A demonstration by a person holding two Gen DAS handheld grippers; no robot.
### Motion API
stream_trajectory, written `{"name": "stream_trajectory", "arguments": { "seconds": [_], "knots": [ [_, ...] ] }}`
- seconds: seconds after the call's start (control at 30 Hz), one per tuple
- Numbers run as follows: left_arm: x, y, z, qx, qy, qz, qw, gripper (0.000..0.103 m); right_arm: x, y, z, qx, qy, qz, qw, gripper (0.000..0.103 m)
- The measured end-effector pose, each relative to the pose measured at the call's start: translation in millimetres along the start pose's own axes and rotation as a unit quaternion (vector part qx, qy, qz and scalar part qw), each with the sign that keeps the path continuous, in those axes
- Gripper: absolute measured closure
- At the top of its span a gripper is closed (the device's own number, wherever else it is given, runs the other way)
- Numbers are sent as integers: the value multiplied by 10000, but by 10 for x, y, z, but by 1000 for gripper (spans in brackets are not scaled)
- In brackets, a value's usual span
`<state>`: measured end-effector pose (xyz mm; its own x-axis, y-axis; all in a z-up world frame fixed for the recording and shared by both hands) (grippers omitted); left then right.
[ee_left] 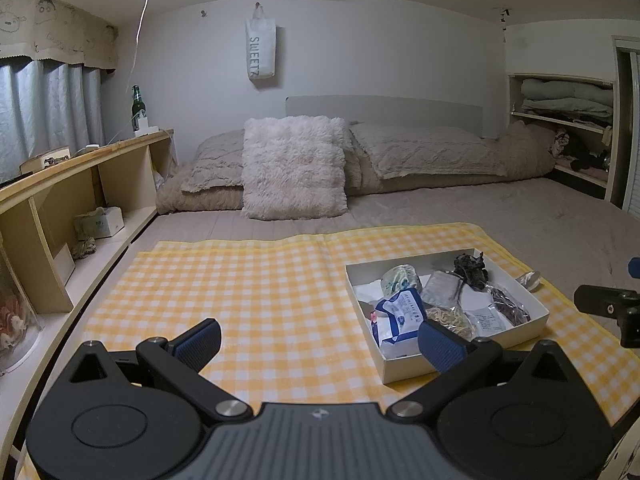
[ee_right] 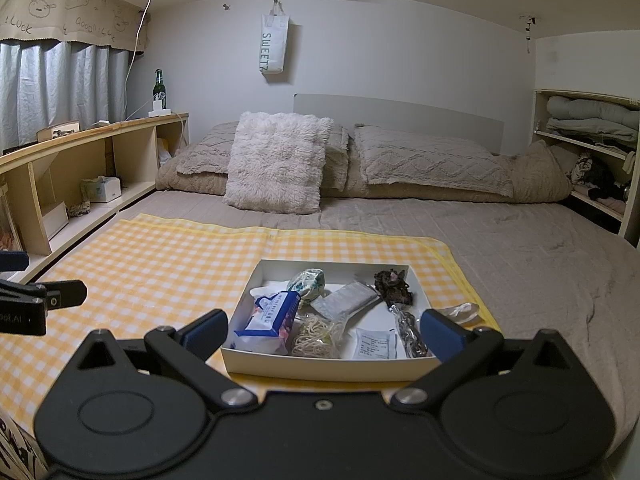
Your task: Organize soft objects
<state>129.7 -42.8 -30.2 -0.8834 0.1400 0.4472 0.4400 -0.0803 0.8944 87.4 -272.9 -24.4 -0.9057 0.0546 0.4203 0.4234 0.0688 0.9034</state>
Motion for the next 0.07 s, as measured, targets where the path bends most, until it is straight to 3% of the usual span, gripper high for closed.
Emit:
{"name": "stream_trajectory", "arguments": {
  "seconds": [0.07],
  "knots": [
    [-1, 14, -22, 4, 11, 11, 10000, 0, 0, -2, -3, -2, -3, 0, 10000, 0]
  ]
}}
Point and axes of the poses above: each gripper's, at about its wrist camera, not at the fingertips, and x roughly against the way its jaws point, z to its left, y to its top, the point moved 8 cm from there along -x, roughly the way its jaws point, and after that the axes turned 4 degrees about x, right-handed, at the moved point
